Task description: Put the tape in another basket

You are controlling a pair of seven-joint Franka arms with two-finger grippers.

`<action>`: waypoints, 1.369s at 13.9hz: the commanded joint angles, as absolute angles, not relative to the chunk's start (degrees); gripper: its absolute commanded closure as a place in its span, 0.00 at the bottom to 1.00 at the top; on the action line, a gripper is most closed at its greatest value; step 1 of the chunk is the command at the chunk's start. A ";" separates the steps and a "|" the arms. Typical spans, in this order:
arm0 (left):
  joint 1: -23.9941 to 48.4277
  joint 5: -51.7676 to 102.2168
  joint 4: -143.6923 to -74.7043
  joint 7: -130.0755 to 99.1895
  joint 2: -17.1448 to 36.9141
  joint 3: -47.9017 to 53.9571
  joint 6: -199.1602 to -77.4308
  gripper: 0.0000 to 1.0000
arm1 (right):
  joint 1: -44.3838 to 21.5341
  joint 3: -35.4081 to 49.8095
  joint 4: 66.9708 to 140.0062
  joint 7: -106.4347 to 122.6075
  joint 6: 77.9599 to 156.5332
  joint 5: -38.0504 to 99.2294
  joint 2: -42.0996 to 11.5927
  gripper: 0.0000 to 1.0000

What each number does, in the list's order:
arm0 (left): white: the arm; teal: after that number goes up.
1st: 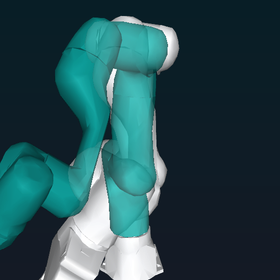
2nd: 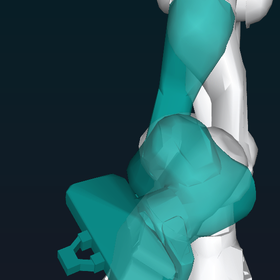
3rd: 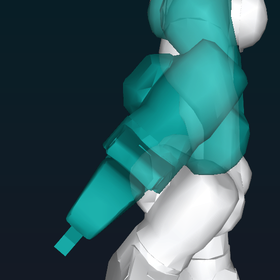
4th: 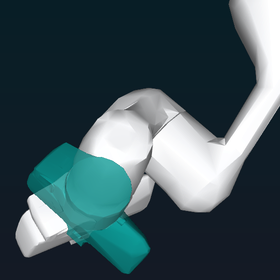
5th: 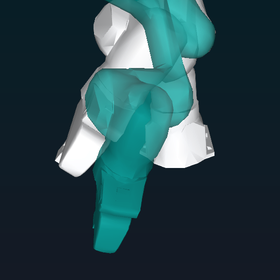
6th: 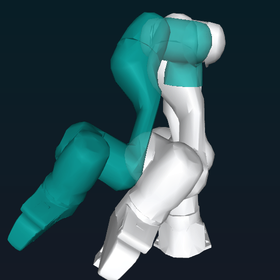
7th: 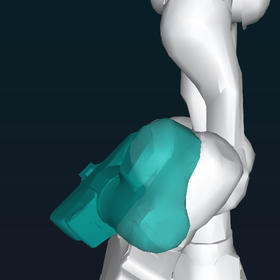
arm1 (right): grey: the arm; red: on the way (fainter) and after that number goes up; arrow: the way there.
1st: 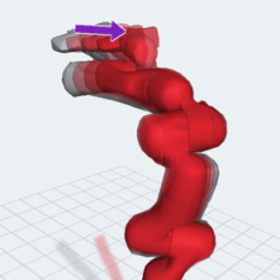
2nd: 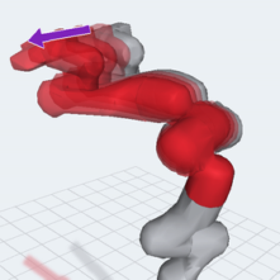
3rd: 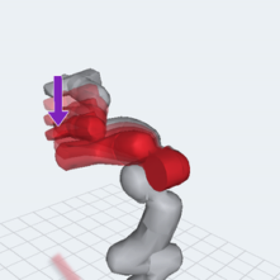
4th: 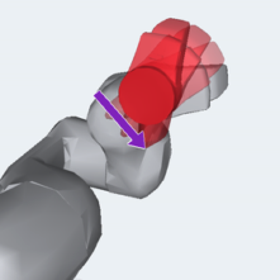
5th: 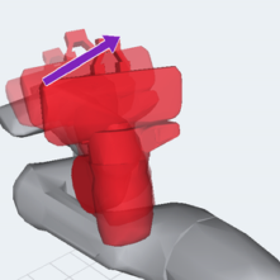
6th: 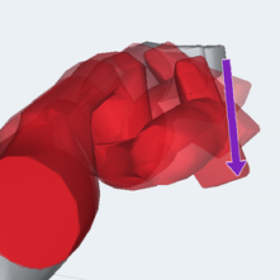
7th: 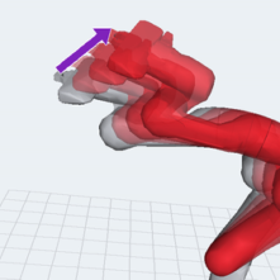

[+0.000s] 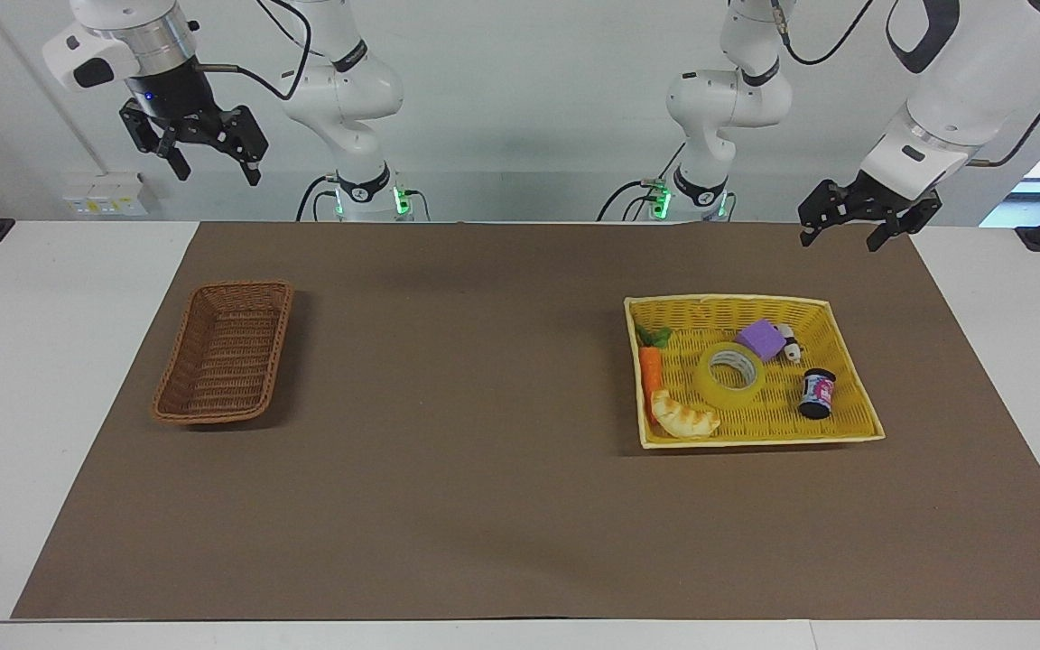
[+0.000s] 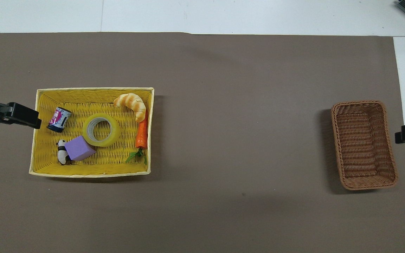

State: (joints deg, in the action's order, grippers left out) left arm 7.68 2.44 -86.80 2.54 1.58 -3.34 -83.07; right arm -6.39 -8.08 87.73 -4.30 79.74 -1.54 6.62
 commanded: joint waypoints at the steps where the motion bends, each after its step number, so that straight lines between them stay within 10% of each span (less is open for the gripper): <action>1: 6.94 3.08 -89.91 2.81 -0.35 -3.16 -85.51 0.00 | -5.63 -7.82 88.15 -4.75 78.84 -0.44 7.21 0.00; 19: 5.63 3.16 -107.57 10.80 5.52 -3.16 -112.58 0.00 | -5.54 -7.82 88.24 -4.75 78.75 -0.44 7.21 0.00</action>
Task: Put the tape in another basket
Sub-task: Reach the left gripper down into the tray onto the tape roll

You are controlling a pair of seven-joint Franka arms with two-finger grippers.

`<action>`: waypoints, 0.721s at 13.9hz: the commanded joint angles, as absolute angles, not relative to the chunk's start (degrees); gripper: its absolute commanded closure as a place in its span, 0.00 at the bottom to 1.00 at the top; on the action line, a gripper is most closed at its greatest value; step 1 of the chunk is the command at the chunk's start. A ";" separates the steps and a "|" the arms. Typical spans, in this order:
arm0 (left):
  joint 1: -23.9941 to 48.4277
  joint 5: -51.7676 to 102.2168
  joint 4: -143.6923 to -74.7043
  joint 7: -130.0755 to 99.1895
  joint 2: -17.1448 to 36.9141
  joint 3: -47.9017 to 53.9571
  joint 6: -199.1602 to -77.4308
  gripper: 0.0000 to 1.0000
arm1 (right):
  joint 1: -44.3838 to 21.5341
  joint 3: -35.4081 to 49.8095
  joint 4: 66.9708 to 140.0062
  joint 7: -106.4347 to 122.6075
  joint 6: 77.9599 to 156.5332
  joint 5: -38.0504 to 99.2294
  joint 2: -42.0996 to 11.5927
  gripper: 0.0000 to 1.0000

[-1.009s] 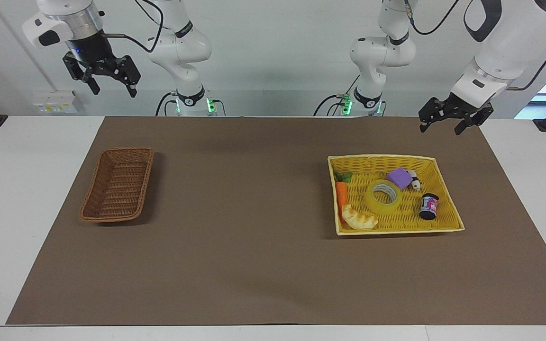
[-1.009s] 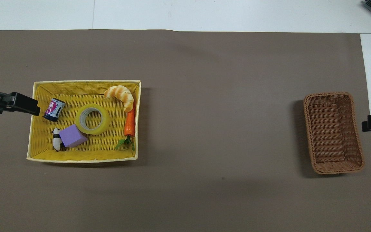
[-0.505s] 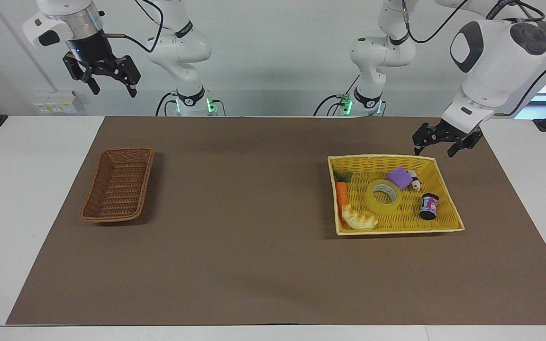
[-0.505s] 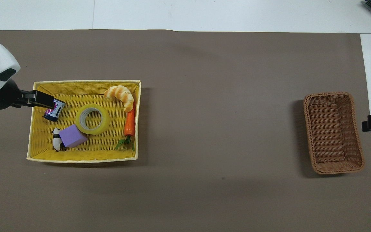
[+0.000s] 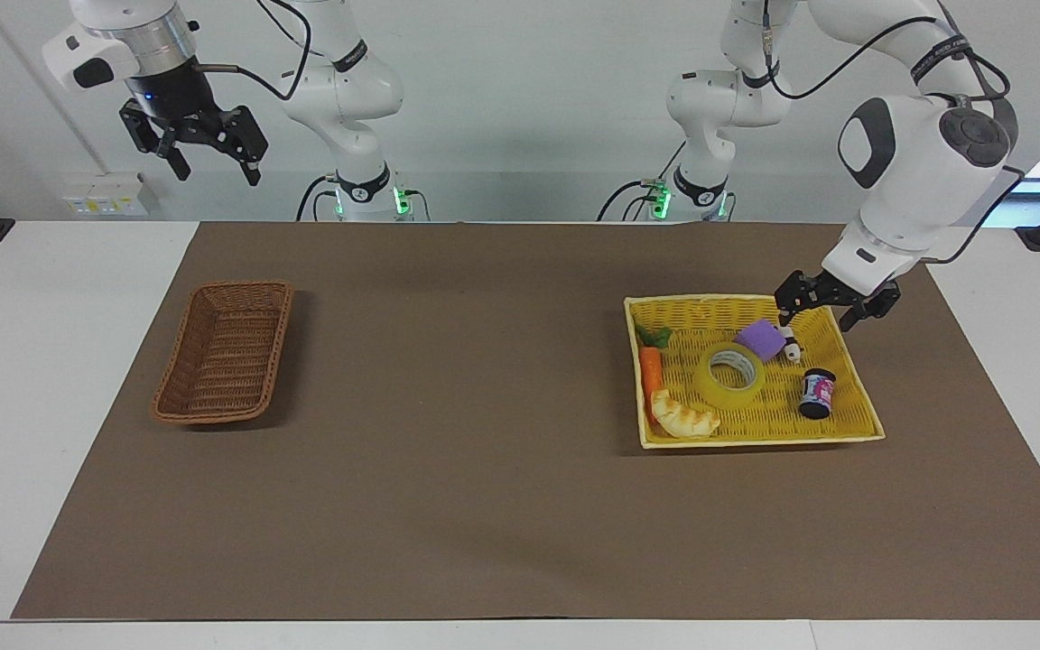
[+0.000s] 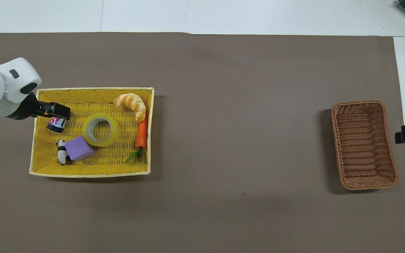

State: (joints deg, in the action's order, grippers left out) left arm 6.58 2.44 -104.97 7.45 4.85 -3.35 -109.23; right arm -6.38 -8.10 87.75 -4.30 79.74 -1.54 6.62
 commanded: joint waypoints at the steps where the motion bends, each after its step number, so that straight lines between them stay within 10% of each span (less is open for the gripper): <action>1: 5.80 3.16 -107.84 11.25 7.45 -3.08 -114.15 0.00 | -5.54 -7.82 88.24 -4.75 78.75 -0.44 7.21 0.00; 10: 7.29 3.16 -117.41 12.39 10.64 -2.99 -128.14 0.00 | -5.54 -7.82 88.33 -4.75 78.75 -0.44 7.47 0.00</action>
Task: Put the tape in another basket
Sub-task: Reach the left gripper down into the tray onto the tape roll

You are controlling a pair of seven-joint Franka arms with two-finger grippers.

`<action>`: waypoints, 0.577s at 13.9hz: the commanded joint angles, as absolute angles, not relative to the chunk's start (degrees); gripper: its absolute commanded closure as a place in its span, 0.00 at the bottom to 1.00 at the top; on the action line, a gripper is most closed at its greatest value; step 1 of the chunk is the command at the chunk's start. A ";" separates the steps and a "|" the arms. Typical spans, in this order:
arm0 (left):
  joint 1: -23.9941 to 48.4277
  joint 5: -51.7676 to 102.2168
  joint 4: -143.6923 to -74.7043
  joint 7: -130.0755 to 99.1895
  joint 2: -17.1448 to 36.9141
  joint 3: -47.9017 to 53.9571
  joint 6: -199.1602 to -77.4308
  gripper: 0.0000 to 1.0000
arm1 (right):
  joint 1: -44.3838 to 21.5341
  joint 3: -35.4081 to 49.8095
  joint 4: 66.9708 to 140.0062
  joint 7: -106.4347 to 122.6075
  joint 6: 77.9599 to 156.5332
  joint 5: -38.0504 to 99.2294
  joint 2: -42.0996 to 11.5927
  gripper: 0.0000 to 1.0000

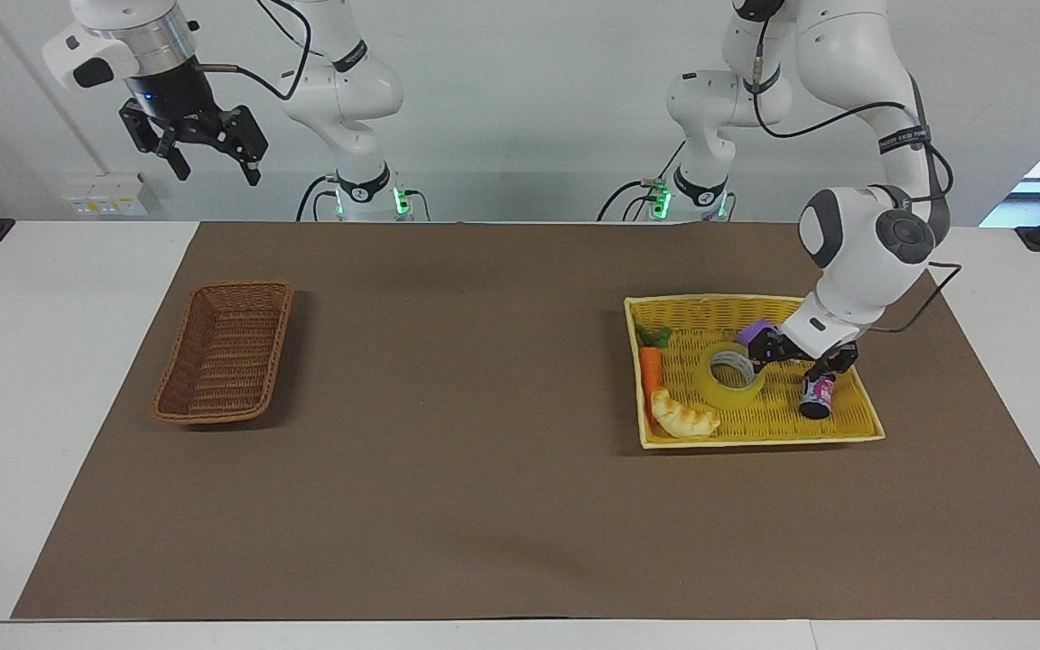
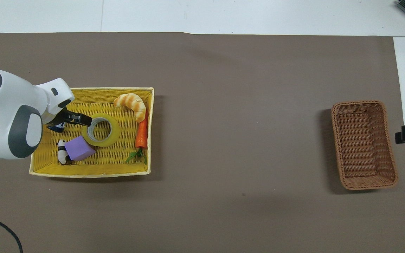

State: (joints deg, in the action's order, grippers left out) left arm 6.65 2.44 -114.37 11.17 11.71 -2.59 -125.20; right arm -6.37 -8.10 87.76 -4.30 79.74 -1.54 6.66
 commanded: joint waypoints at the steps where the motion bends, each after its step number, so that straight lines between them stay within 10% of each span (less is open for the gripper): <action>1: 7.38 3.25 -118.20 12.39 10.37 -2.99 -128.23 0.00 | -5.54 -7.82 88.33 -4.75 78.75 -0.44 7.47 0.00; 5: 9.23 3.25 -120.75 11.78 10.63 -2.99 -129.54 0.06 | -5.54 -7.82 88.33 -4.75 78.75 -0.44 7.47 0.00; 8: 8.97 3.25 -121.29 11.87 10.46 -2.99 -130.78 0.86 | -5.54 -7.82 88.33 -4.75 78.75 -0.44 7.47 0.00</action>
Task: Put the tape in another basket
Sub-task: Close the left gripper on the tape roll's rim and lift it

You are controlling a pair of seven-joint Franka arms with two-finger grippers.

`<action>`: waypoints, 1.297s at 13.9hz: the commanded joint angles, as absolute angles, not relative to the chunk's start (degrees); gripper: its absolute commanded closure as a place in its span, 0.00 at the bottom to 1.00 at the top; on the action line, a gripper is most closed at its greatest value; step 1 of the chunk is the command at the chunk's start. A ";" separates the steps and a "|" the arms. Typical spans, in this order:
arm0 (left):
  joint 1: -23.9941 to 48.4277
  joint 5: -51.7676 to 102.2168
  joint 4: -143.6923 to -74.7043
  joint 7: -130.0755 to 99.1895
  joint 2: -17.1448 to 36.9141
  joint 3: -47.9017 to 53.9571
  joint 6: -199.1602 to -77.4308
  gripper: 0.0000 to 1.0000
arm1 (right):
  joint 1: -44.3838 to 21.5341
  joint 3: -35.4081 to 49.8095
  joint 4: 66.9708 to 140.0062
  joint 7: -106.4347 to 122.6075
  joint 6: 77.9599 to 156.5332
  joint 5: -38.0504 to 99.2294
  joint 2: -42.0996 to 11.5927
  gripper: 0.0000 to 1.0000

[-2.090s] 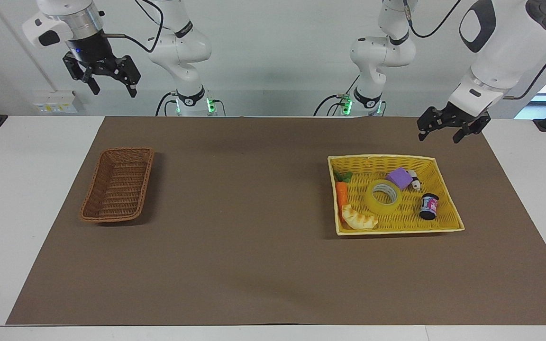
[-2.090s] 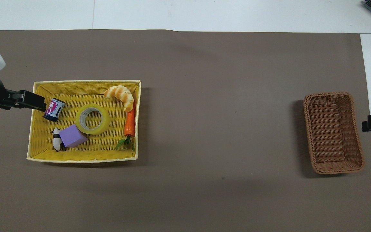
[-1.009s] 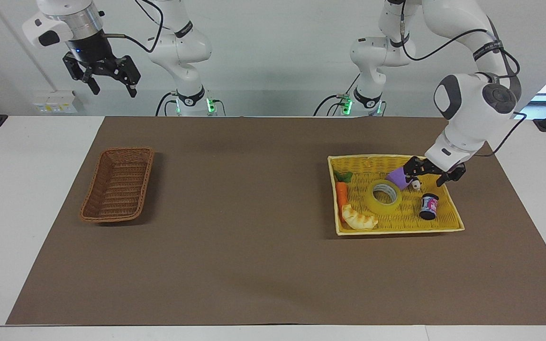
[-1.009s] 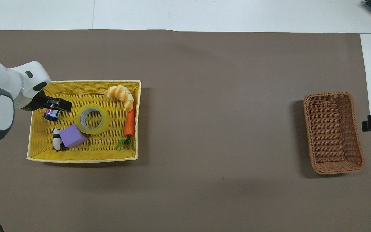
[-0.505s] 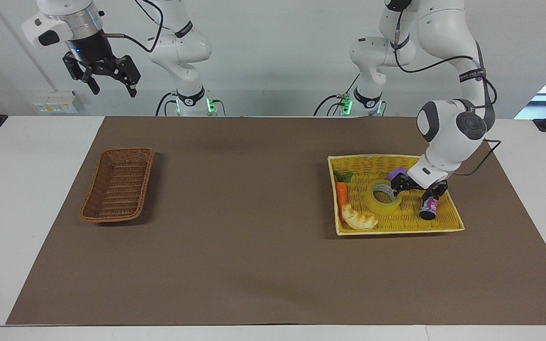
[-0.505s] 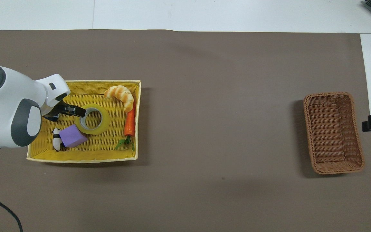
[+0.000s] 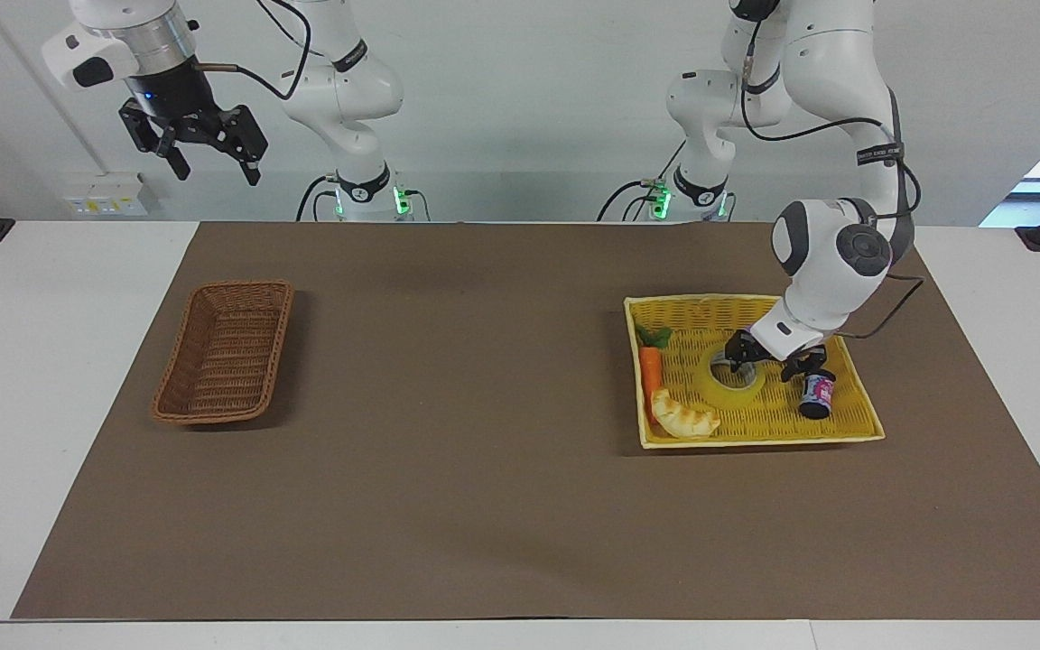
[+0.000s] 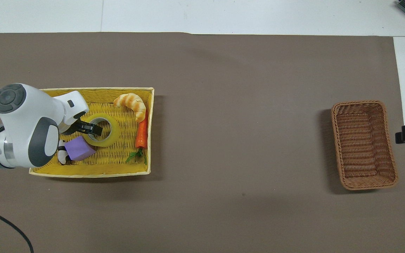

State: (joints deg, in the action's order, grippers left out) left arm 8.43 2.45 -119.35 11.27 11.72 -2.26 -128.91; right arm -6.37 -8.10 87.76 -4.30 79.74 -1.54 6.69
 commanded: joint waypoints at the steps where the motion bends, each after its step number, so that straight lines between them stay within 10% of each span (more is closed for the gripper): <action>1: 9.05 3.25 -121.29 11.43 10.46 -2.99 -130.61 1.00 | -5.54 -7.82 88.33 -4.75 78.75 -0.44 7.47 0.00; 18: 8.26 9.49 -101.61 6.96 7.21 -2.38 -104.07 1.00 | -2.55 -8.00 93.60 -3.69 79.19 6.93 10.46 0.00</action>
State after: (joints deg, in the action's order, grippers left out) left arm 7.81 7.67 -102.74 9.98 8.82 -2.98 -107.03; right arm -3.27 -8.32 90.85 -4.26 79.36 4.76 8.27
